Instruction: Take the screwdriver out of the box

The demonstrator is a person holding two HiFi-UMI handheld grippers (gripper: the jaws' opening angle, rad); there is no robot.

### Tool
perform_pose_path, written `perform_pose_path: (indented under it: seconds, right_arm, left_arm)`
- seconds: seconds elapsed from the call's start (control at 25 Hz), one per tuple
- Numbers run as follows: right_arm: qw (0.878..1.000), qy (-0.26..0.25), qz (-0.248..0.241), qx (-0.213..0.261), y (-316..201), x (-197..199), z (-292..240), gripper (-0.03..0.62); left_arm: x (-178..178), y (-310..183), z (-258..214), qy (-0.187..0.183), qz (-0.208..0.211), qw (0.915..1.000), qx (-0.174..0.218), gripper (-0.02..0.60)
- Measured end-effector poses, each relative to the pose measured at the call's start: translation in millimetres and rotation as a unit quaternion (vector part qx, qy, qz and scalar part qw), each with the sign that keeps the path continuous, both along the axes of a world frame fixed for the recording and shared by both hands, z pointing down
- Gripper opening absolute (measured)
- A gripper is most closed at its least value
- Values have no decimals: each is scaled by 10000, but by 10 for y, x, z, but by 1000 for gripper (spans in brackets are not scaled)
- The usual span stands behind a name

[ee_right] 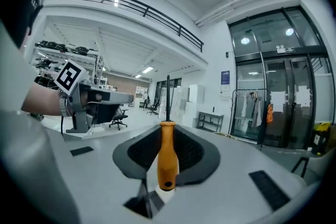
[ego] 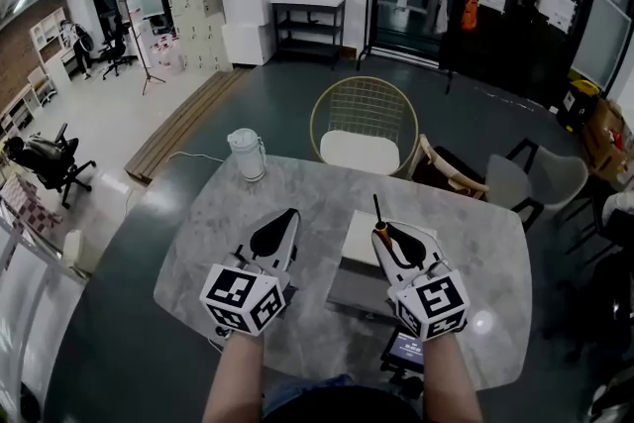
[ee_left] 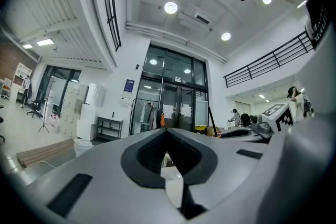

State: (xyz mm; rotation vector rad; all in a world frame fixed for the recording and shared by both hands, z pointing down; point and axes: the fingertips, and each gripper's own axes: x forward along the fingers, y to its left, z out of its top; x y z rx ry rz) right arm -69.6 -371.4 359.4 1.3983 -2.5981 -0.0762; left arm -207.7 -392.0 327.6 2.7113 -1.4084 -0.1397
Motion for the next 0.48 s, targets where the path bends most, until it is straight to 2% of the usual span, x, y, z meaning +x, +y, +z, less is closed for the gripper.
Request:
perform_pose_path:
  seconds: [0.28,0.48]
  right_arm:
    - [9984,-324,472,47,95,382,-75,89]
    - [9946,-357,975,35,187,761,-39,87]
  left_arm:
    - [216,8,58,-62,194,9998,-39,12]
    - [385,-2,100,-114,304,9995,1,12]
